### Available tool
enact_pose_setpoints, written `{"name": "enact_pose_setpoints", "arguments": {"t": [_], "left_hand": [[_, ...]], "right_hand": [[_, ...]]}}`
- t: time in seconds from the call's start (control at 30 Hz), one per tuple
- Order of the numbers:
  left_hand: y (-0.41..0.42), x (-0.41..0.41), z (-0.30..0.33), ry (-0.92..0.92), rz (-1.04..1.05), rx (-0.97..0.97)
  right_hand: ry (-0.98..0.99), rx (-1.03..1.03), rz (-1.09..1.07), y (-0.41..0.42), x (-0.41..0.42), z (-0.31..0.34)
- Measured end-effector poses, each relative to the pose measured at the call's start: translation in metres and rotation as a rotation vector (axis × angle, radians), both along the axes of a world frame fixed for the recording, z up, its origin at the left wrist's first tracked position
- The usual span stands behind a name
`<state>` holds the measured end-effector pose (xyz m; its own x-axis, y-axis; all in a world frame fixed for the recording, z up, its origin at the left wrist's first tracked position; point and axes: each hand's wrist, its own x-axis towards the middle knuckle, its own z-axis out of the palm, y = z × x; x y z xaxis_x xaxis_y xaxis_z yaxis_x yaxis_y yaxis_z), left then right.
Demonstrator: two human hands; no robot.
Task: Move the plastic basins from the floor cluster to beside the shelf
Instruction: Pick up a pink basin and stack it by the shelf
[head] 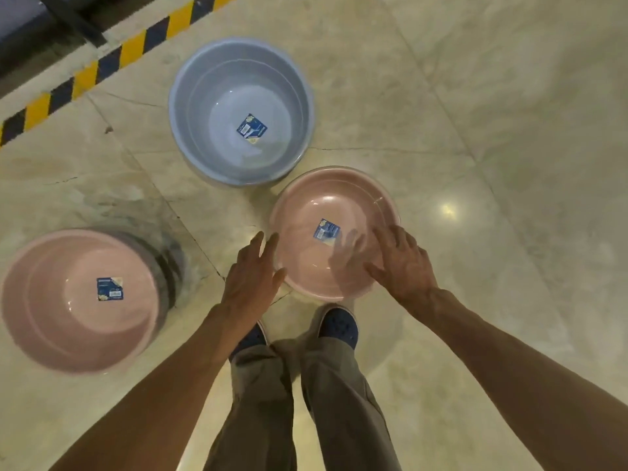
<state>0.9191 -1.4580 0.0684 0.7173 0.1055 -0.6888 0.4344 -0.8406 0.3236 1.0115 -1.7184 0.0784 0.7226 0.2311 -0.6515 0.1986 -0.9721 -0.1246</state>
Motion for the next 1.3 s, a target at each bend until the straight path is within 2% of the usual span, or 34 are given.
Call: {"name": "enact_pose_setpoints", "arguments": {"t": [0.27, 0.47, 0.6, 0.77, 0.93, 1.2, 1.3], "left_hand": [[-0.004, 0.009, -0.076, -0.035, 0.061, 0.025], [-0.005, 0.012, -0.109, -0.126, 0.125, -0.069], [-0.003, 0.011, -0.110, -0.145, 0.124, -0.049], [0.010, 0.001, -0.095, -0.182, 0.184, -0.094], [0.036, -0.011, -0.054, -0.202, 0.307, -0.142], [0.116, -0.065, 0.022, -0.317, 0.509, -0.070], [0.148, -0.103, 0.051, -0.330, 0.654, -0.034]], "right_hand": [[0.054, 0.069, -0.436, -0.046, 0.002, -0.085], [0.043, 0.172, -0.550, -0.049, -0.006, -0.113], [0.045, 0.167, -0.598, -0.047, -0.011, -0.116], [0.065, 0.160, -0.597, -0.038, -0.009, -0.093], [0.052, 0.198, -0.544, -0.012, 0.001, -0.045], [0.029, 0.383, -0.244, 0.089, 0.010, 0.043], [0.051, 0.408, -0.100, 0.143, 0.007, 0.067]]}}
